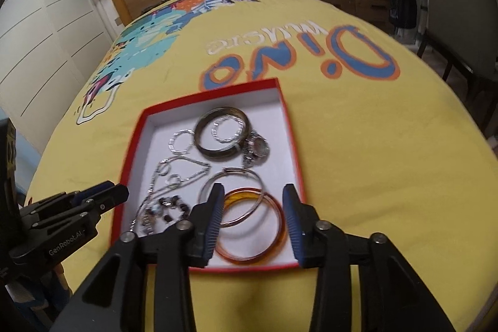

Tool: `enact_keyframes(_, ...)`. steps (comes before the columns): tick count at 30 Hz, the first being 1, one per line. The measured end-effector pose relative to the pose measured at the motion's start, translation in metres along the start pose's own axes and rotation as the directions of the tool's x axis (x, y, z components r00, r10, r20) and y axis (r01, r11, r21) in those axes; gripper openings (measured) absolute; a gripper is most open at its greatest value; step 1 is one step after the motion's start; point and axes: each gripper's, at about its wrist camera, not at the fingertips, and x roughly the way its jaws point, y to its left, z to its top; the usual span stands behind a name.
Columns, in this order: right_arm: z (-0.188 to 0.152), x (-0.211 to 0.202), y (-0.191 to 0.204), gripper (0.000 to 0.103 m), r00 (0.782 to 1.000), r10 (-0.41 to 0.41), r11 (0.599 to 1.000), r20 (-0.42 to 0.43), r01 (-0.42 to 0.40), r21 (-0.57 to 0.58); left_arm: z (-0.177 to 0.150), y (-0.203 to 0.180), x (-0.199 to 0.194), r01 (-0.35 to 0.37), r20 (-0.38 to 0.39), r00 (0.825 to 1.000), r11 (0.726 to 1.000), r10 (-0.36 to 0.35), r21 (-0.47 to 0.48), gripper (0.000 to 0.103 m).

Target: Organize jewelry

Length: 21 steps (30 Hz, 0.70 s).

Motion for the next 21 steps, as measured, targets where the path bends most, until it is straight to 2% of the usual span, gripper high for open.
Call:
enact_keyframes(2, -0.002, -0.013, 0.012, 0.056, 1.000, -0.008, 1.000, 0.017, 0.008, -0.024, -0.004, 0.004, -0.016, 0.013, 0.014, 1.000, 1.000, -0.013, -0.007, 0.034)
enact_keyframes(6, -0.011, -0.038, 0.036, 0.059, 0.999, -0.009, 0.998, 0.038, 0.012, -0.063, -0.015, 0.013, -0.049, 0.021, 0.040, 0.999, 1.000, -0.021, -0.009, 0.036)
enact_keyframes(9, -0.022, -0.059, 0.057, 0.067, 0.998, -0.017, 0.995, 0.054, 0.022, -0.092, -0.029, 0.021, -0.076, 0.002, 0.063, 0.998, 1.000, -0.002, -0.004, 0.044)
enact_keyframes(11, -0.032, -0.073, 0.073, 0.077, 0.998, -0.021, 0.994, 0.064, 0.028, -0.107, -0.042, 0.031, -0.095, -0.025, 0.076, 0.997, 1.000, 0.026, -0.006, 0.047)
enact_keyframes(16, -0.059, -0.093, 0.105, 0.088, 0.998, -0.018, 0.989, 0.062, 0.027, -0.147, -0.073, 0.063, -0.133, -0.125, 0.083, 0.989, 0.992, 0.126, -0.022, 0.053)
enact_keyframes(21, -0.081, -0.103, 0.129, 0.097, 0.998, -0.017, 0.986, 0.058, 0.026, -0.162, -0.106, 0.102, -0.167, -0.228, 0.102, 0.967, 0.972, 0.234, -0.061, 0.058)
